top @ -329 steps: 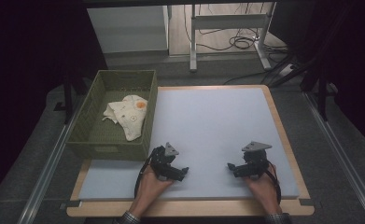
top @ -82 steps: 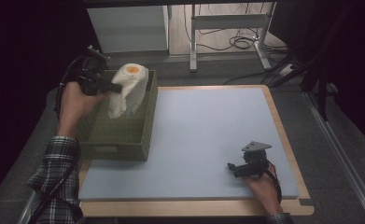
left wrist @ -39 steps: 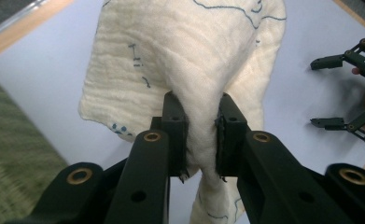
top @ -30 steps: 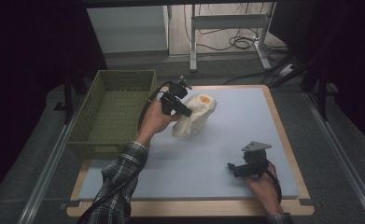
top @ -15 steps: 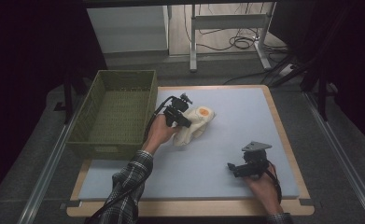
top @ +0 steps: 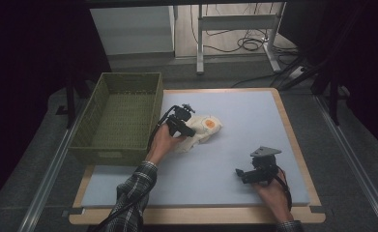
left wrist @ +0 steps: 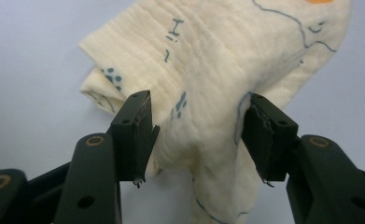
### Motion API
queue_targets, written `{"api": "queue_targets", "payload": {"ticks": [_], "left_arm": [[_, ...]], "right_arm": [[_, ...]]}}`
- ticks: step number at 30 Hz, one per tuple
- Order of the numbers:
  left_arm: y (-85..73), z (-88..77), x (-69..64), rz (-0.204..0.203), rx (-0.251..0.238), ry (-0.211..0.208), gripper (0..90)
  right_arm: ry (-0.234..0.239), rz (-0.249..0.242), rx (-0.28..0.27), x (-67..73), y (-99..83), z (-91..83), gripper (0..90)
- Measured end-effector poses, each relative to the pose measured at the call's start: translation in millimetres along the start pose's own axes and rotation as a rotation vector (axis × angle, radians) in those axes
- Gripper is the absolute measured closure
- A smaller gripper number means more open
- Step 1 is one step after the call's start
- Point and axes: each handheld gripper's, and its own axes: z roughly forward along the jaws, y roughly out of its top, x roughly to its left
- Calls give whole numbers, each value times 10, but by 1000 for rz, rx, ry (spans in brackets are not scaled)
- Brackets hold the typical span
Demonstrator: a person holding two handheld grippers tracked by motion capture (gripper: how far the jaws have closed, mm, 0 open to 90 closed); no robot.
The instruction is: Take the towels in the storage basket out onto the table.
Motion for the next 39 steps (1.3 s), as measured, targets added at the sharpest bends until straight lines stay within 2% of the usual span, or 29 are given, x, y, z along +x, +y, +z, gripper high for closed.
{"api": "queue_targets", "payload": {"ticks": [7, 9, 10, 11, 12, 14, 15, 16, 17, 18, 20, 24, 25, 26, 28, 29, 32, 33, 34, 39], "left_arm": [[-14, -74, 45, -17, -18, 19, 521], [-24, -68, 75, -27, -19, 21, 599], [-19, -53, 89, -41, -14, 41, 612], [-19, -53, 89, -41, -14, 41, 623], [-2, -37, 98, -60, -24, 59, 640], [14, -16, 124, -91, -30, 72, 651], [14, -16, 124, -91, -30, 72, 652], [23, 12, 148, -109, -34, 80, 654], [23, 12, 148, -109, -34, 80, 656], [25, 44, 170, -125, -40, 85, 656], [18, 78, 189, -137, -46, 87, 655], [3, 137, 217, -153, -46, 86, 648], [3, 137, 217, -153, -46, 86, 647], [0, 150, 228, -158, -48, 84, 645], [-2, 156, 233, -162, -51, 82, 645], [-4, 162, 239, -168, -55, 81, 639], [-14, 173, 250, -177, -64, 85, 634], [-14, 173, 250, -177, -64, 85, 634], [-24, 183, 260, -181, -68, 84, 633], [-39, 200, 280, -205, -78, 77, 628]], "right_arm": [[5, -5, 4, -7, 8, 1, 23], [14, -13, 6, -12, 21, 2, 52], [37, -28, 7, -14, 53, -17, 178], [37, -28, 7, -14, 53, -17, 178], [65, -39, 16, -4, 109, -4, 225], [89, -57, 19, 8, 158, 25, 289], [107, -61, 16, 9, 187, 46, 304], [128, -52, 16, 9, 218, 68, 332], [128, -52, 16, 9, 218, 68, 332], [160, -59, 9, 6, 301, 122, 381], [174, -74, 9, 0, 381, 169, 428], [238, -71, -14, 6, 607, 299, 519], [238, -71, -14, 6, 607, 299, 519], [253, -93, -17, 38, 730, 377, 560], [255, -98, -18, 54, 776, 406, 580], [272, -117, -24, 102, 905, 505, 616], [267, -139, -22, 156, 1053, 652, 648], [267, -139, -22, 156, 1053, 652, 648], [262, -152, -24, 190, 1129, 747, 656], [248, -193, -16, 294, 1244, 967, 657]]}}
